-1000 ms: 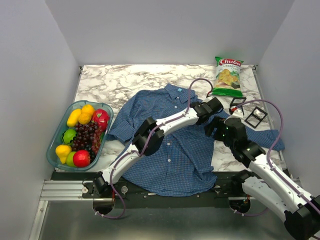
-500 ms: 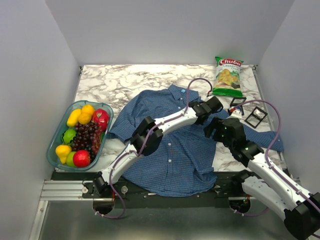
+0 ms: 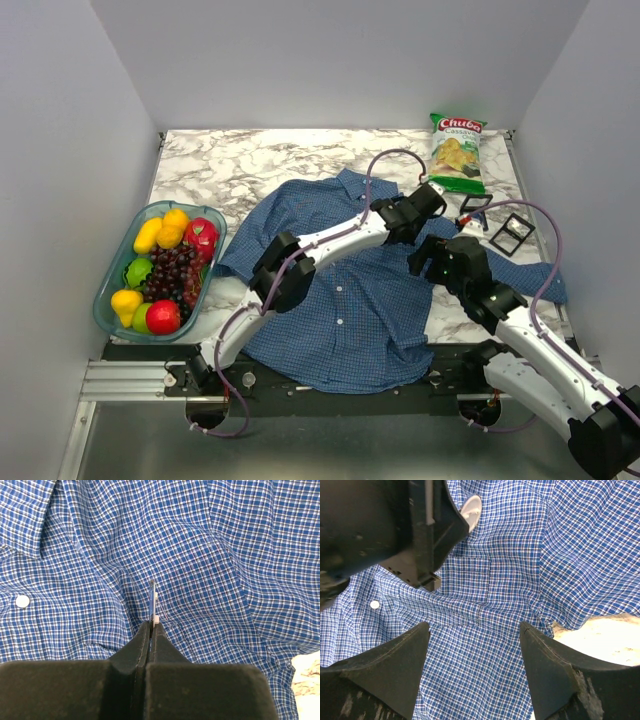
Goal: Pin the brooch onto the clothing
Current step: Adjust the brooch.
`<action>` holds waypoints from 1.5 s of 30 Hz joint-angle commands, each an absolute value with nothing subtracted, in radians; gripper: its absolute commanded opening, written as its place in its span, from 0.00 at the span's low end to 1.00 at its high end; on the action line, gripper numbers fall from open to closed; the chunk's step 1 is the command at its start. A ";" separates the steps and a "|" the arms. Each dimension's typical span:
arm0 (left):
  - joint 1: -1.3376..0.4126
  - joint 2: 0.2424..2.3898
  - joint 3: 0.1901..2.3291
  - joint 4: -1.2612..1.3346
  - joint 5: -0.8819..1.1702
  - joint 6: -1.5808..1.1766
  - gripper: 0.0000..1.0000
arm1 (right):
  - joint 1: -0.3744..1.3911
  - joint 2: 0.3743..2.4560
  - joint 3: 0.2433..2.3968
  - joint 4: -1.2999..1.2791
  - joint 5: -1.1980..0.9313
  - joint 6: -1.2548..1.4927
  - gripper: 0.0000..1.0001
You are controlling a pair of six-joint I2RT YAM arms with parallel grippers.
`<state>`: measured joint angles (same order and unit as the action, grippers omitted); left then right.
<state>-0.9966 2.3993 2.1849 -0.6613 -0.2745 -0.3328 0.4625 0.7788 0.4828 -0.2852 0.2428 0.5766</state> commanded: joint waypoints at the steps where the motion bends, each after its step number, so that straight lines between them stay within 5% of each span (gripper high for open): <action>1: -0.982 2.315 2.128 -0.643 -0.288 -0.333 0.00 | 0.456 0.775 0.462 -0.267 0.264 0.588 0.82; 11: -0.937 1.984 1.663 -0.404 0.000 -0.325 0.00 | 0.330 0.755 0.529 -0.209 -0.032 0.410 0.86; 21: -0.881 1.730 1.353 -0.402 0.558 -0.233 0.00 | 0.299 0.710 0.554 -0.160 -0.555 0.308 0.73; 31: -0.868 1.640 1.305 -0.454 0.768 -0.129 0.00 | 0.301 0.719 0.548 -0.115 -0.738 0.279 0.59; 45: -0.784 1.602 1.313 -0.572 0.922 -0.018 0.00 | 0.307 0.772 0.520 0.015 -0.931 0.328 0.55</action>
<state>-0.7853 1.6474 1.3060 -0.5259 0.8288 -0.0666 0.3058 0.7502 0.5293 -0.0299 -0.8742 0.3214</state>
